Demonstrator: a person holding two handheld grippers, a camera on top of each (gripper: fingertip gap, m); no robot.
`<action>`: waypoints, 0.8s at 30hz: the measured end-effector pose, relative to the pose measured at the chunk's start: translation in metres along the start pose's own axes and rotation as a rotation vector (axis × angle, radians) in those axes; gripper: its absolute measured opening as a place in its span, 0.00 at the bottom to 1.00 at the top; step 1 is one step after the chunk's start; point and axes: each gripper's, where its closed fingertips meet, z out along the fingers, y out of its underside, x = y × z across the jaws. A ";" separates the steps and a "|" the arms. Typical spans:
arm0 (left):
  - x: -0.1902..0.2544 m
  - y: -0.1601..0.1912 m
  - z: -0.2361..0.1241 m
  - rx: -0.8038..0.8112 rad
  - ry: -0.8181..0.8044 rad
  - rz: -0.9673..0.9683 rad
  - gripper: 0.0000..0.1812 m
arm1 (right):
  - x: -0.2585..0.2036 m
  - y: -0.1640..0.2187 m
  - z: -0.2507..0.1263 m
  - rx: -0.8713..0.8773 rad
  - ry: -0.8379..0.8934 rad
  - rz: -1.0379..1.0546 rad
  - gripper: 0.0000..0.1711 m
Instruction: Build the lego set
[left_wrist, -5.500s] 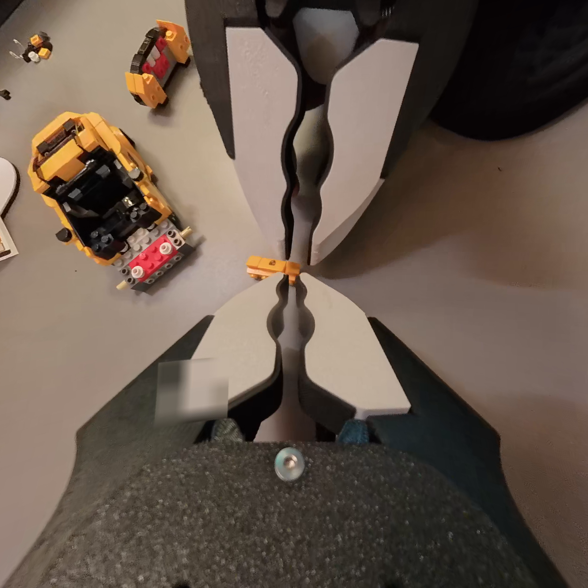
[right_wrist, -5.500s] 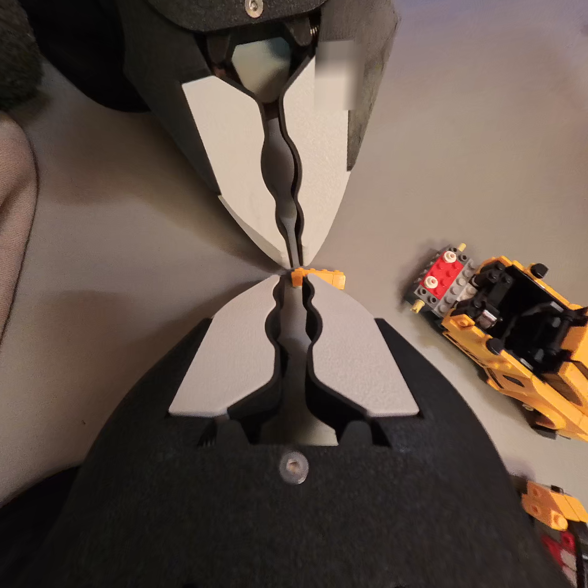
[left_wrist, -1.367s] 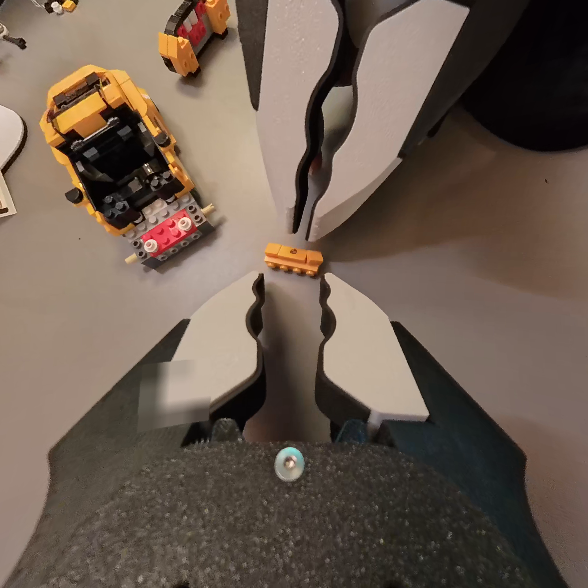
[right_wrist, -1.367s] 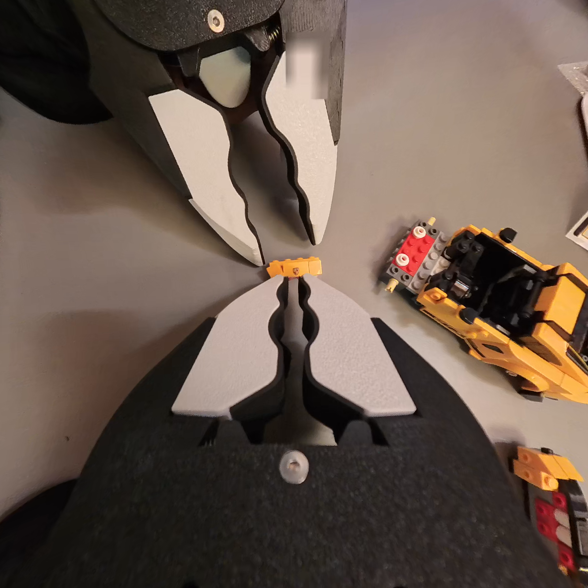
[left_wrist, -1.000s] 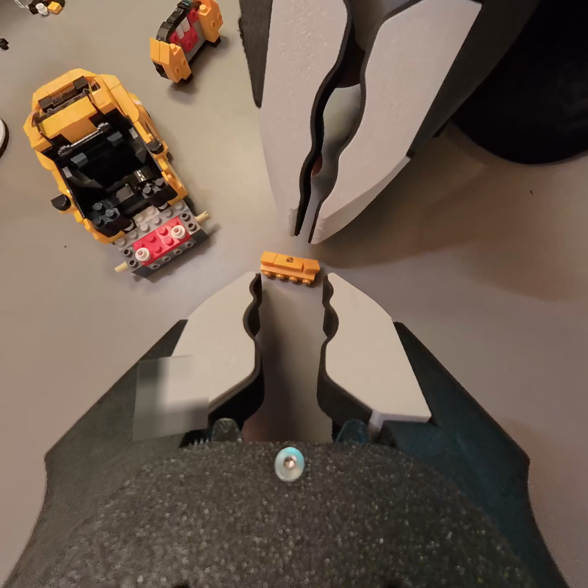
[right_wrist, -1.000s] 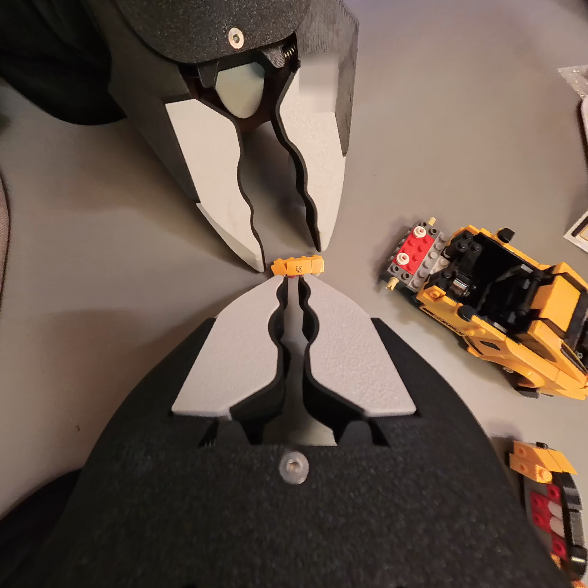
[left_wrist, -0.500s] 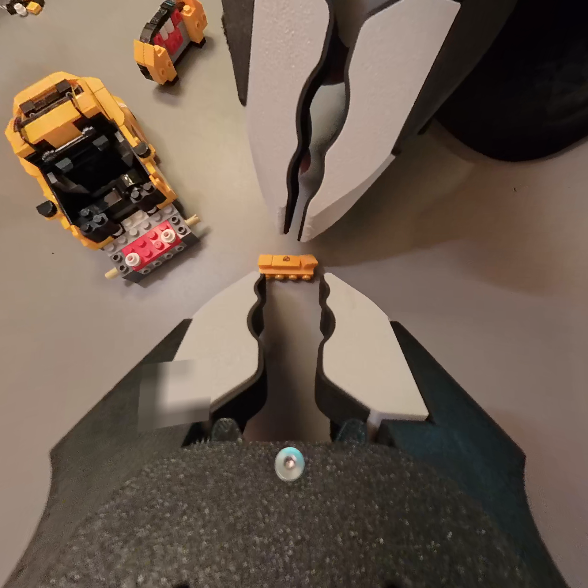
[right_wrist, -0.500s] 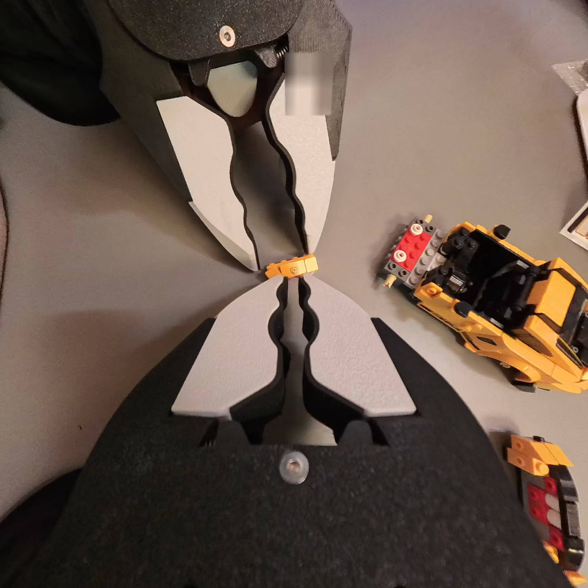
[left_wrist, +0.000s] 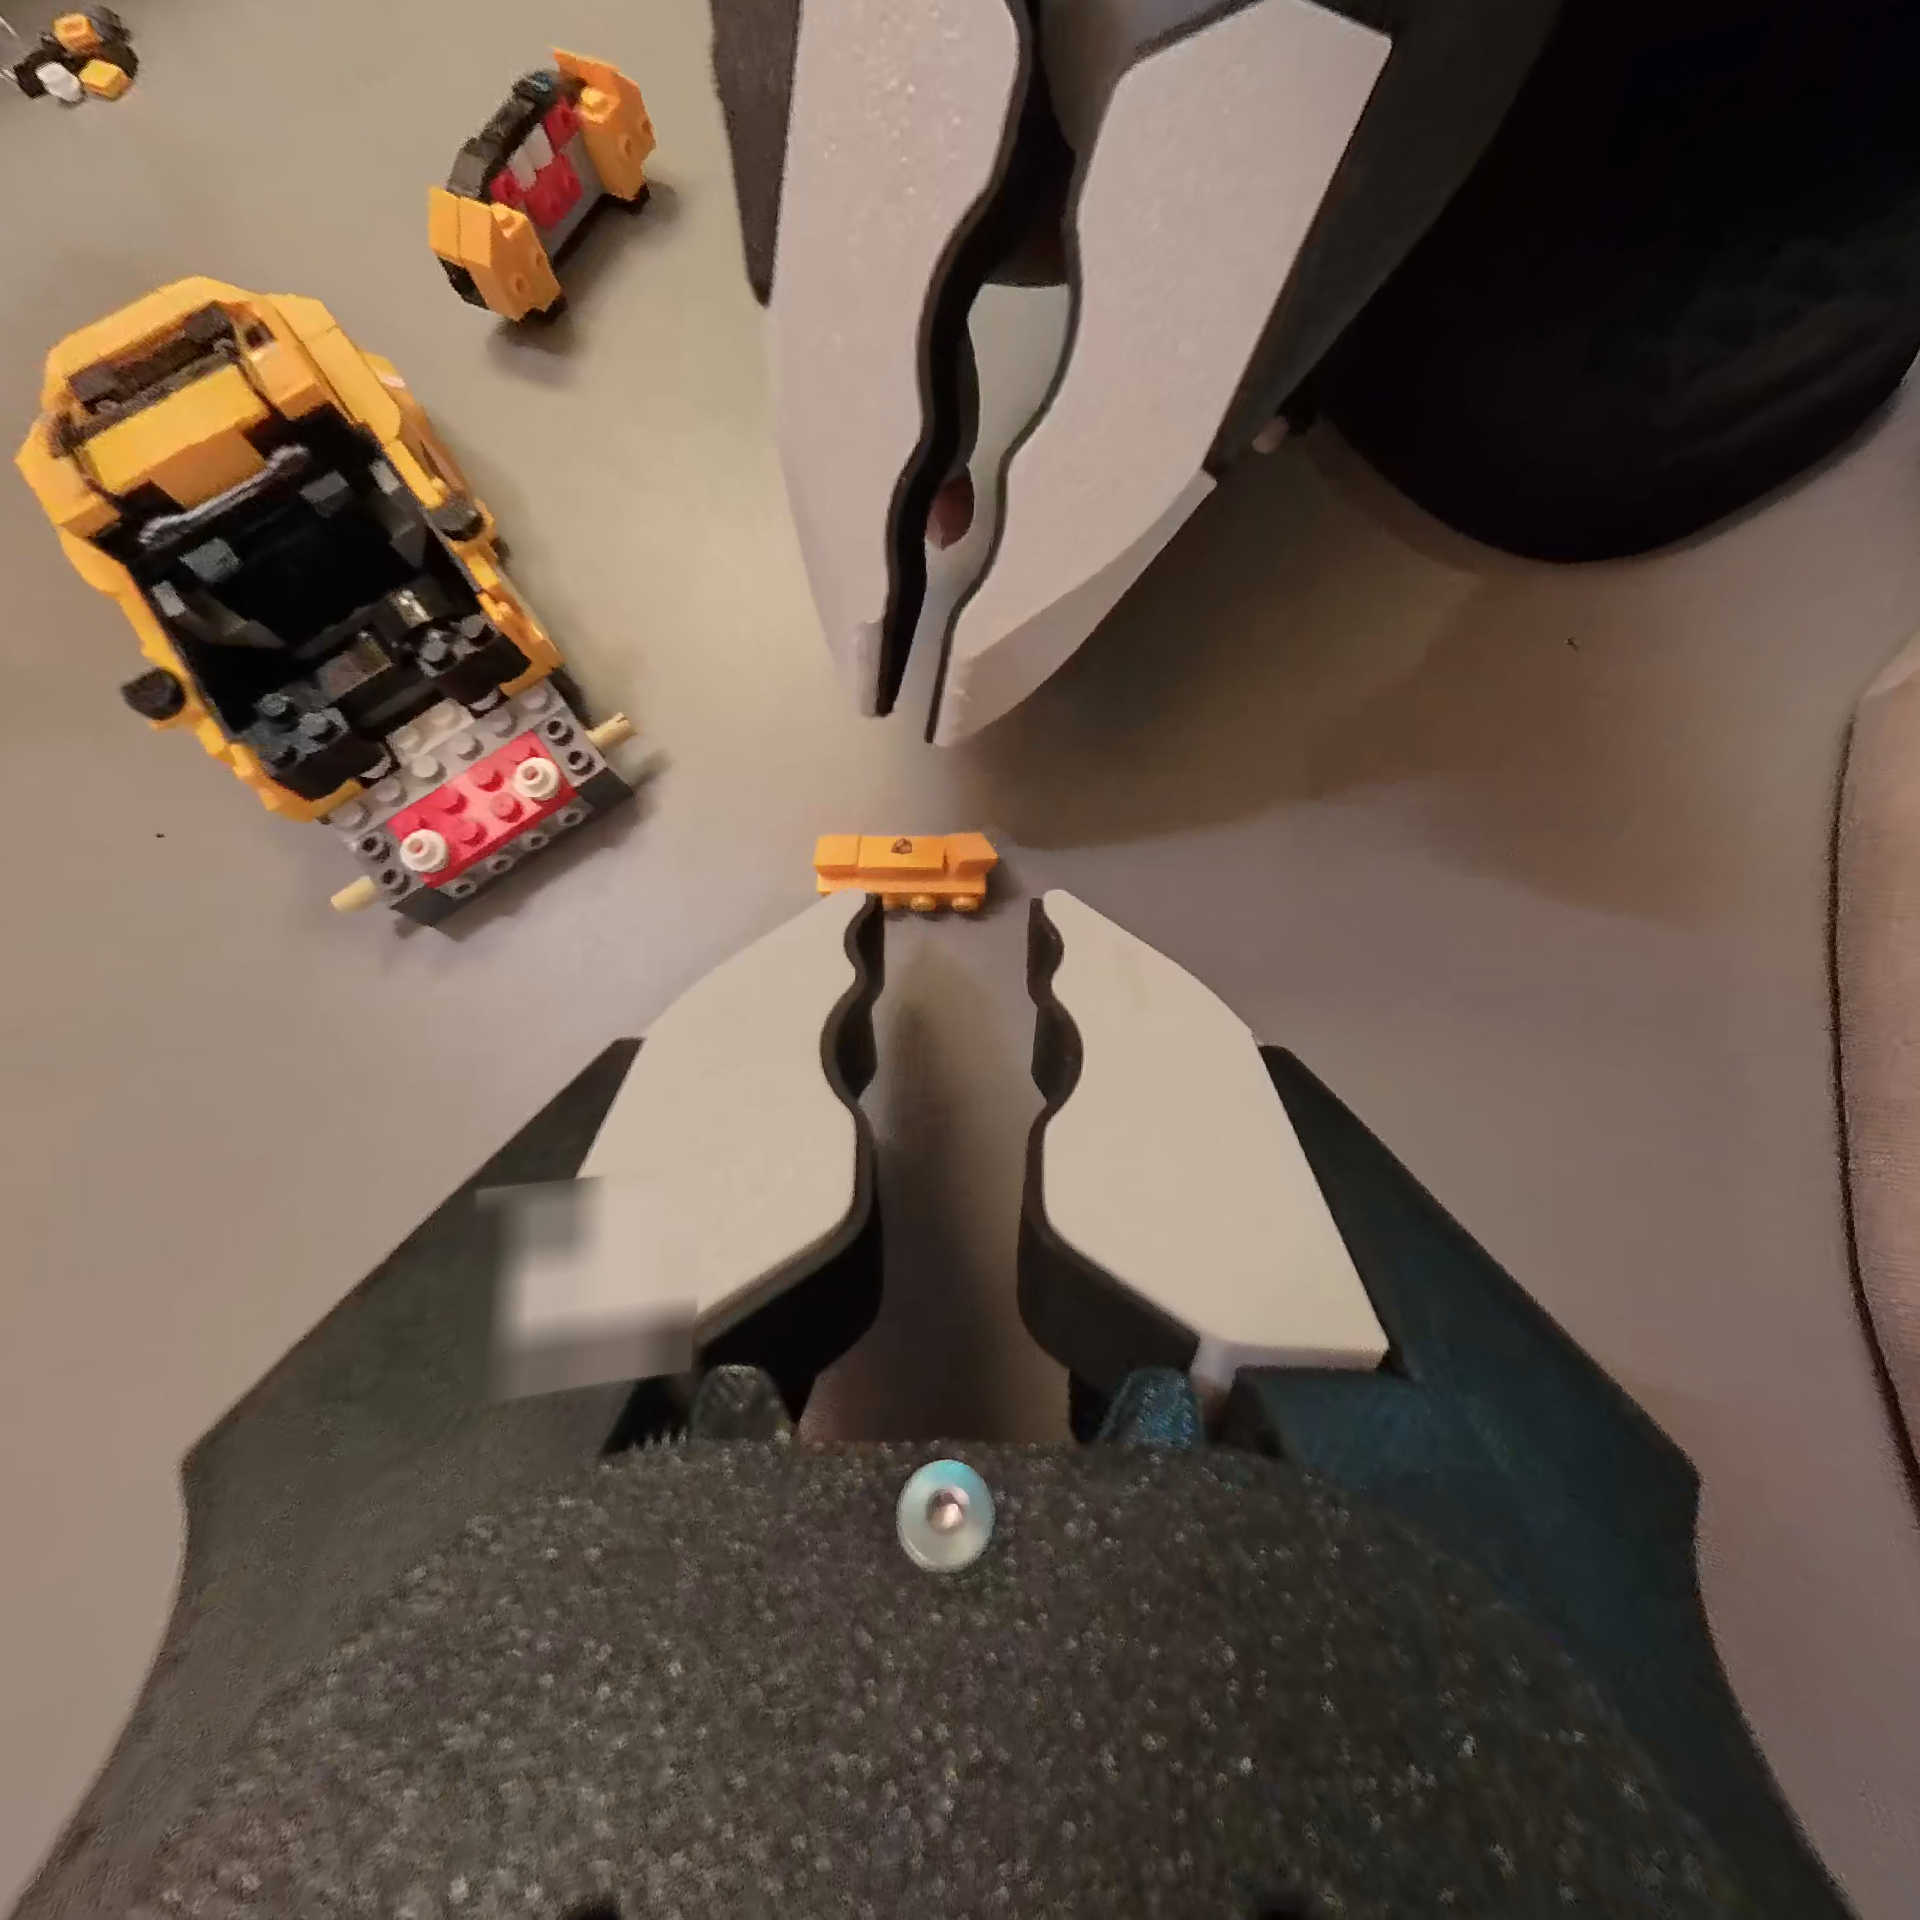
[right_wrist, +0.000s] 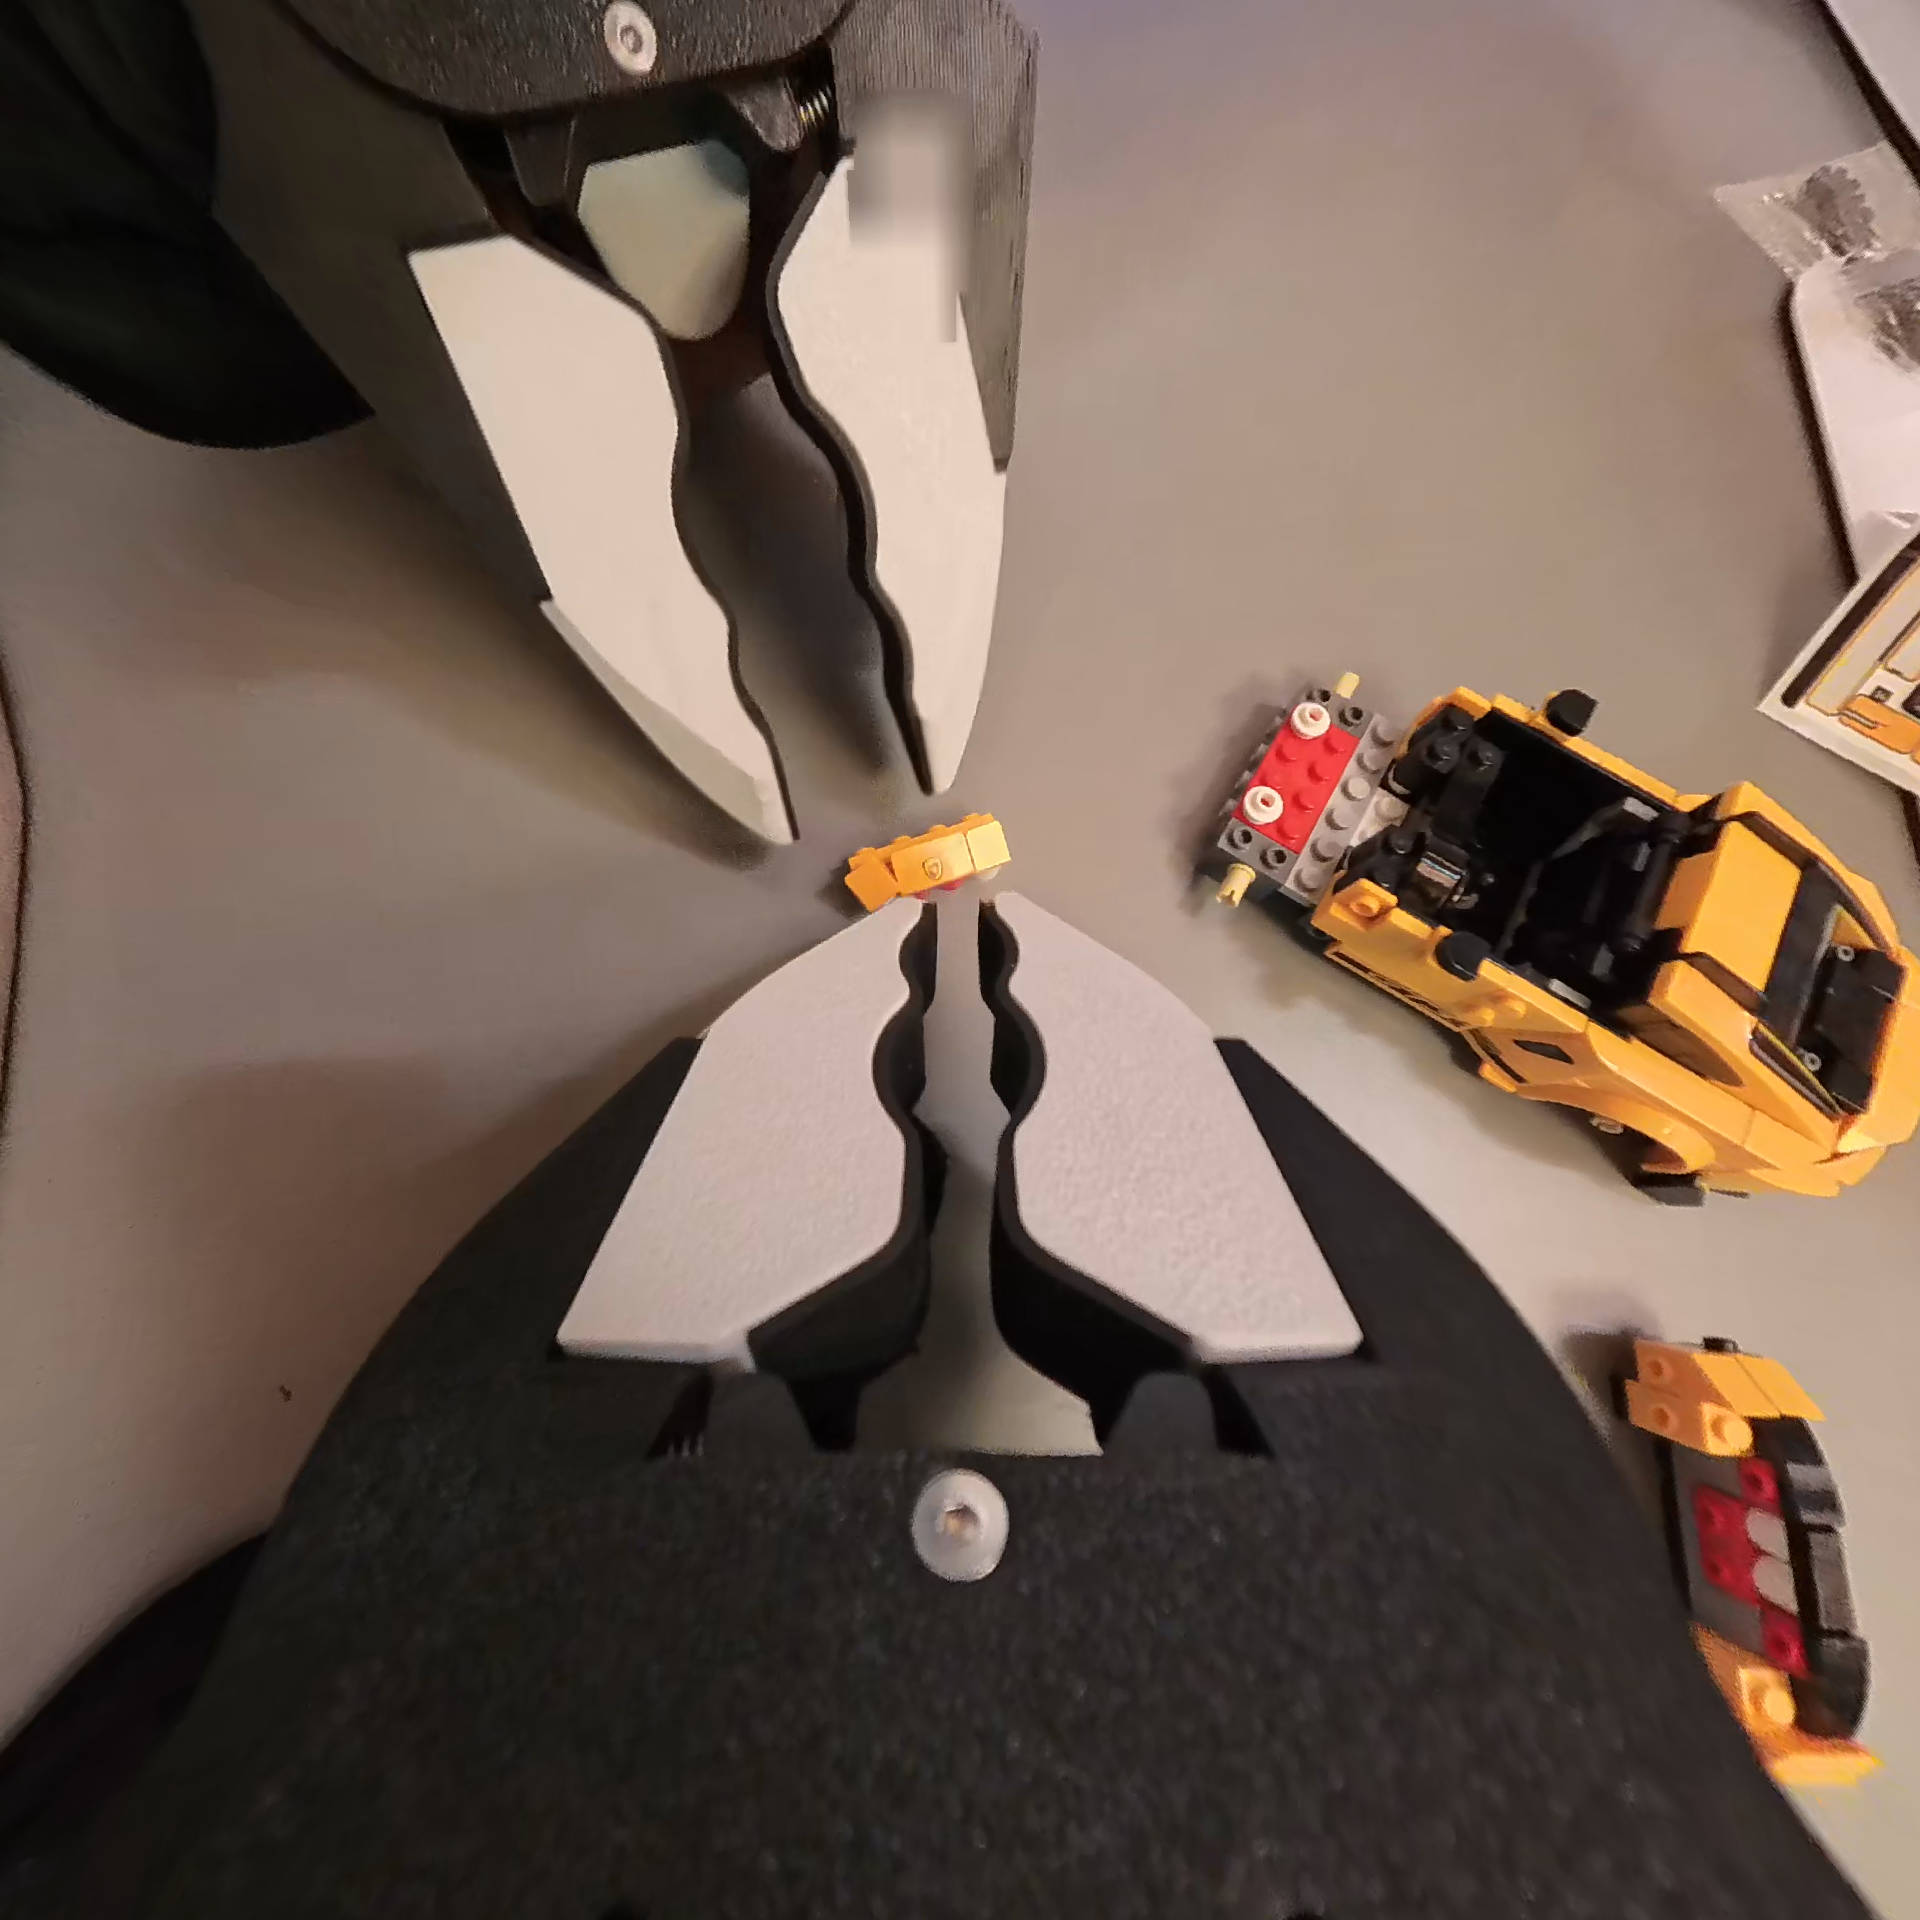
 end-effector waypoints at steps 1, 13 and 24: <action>-0.002 -0.001 -0.002 0.005 -0.009 -0.001 0.15 | 0.000 0.000 -0.001 -0.002 0.003 0.003 0.04; -0.020 0.006 -0.011 -0.035 0.070 0.079 0.20 | -0.014 0.012 -0.002 -0.087 0.070 0.101 0.07; -0.016 0.007 0.001 -0.031 0.263 0.162 0.22 | -0.015 0.009 0.007 -0.141 0.197 0.301 0.12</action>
